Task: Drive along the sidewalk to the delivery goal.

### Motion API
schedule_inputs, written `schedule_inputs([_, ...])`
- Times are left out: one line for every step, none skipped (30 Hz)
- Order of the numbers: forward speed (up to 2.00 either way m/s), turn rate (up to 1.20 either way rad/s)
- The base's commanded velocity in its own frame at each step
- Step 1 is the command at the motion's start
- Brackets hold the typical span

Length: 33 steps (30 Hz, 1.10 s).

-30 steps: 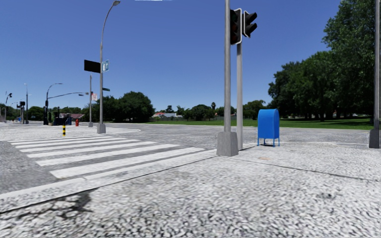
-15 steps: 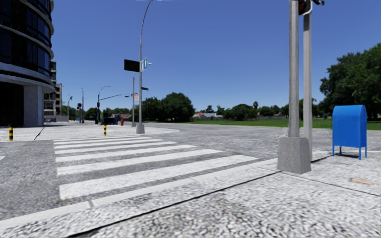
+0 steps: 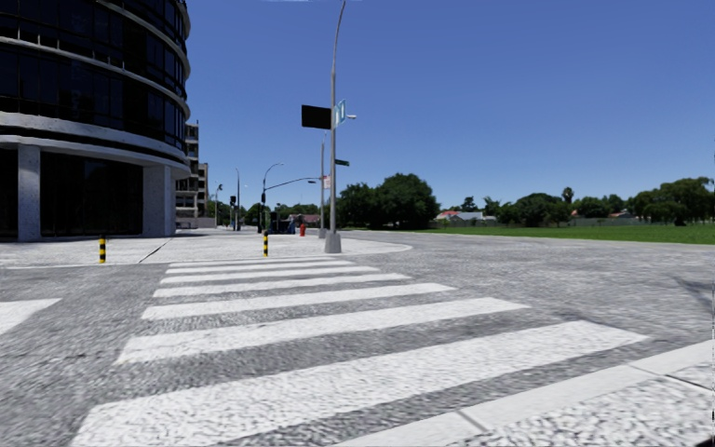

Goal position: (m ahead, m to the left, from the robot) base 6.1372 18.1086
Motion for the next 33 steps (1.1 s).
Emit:
schedule_inputs([2.00,0.53])
schedule_inputs([2.00,0.53])
schedule_inputs([2.00,0.53])
schedule_inputs([1.91,0.53])
schedule_inputs([1.73,0.53])
schedule_inputs([1.63,0.53])
schedule_inputs([1.55,0.53])
schedule_inputs([1.50,0.53])
schedule_inputs([1.48,0.53])
schedule_inputs([1.48,0.52])
schedule_inputs([1.48,0.51])
schedule_inputs([1.48,0.51])
schedule_inputs([1.47,0.49])
schedule_inputs([1.47,0.48])
schedule_inputs([1.47,0.47])
schedule_inputs([1.47,0.46])
schedule_inputs([1.47,0.46])
schedule_inputs([1.47,0.46])
schedule_inputs([1.47,0.46])
schedule_inputs([1.47,0.46])
schedule_inputs([1.47,0.41])
schedule_inputs([1.47,0.41])
schedule_inputs([1.47,0.39])
schedule_inputs([1.47,0.39])
schedule_inputs([1.47,0.39])
schedule_inputs([1.47,0.39])
schedule_inputs([1.47,0.39])
schedule_inputs([1.47,0.39])
schedule_inputs([1.47,0.39])
schedule_inputs([1.47,0.39])
schedule_inputs([1.47,0.39])
schedule_inputs([1.47,0.39])
schedule_inputs([1.47,0.39])
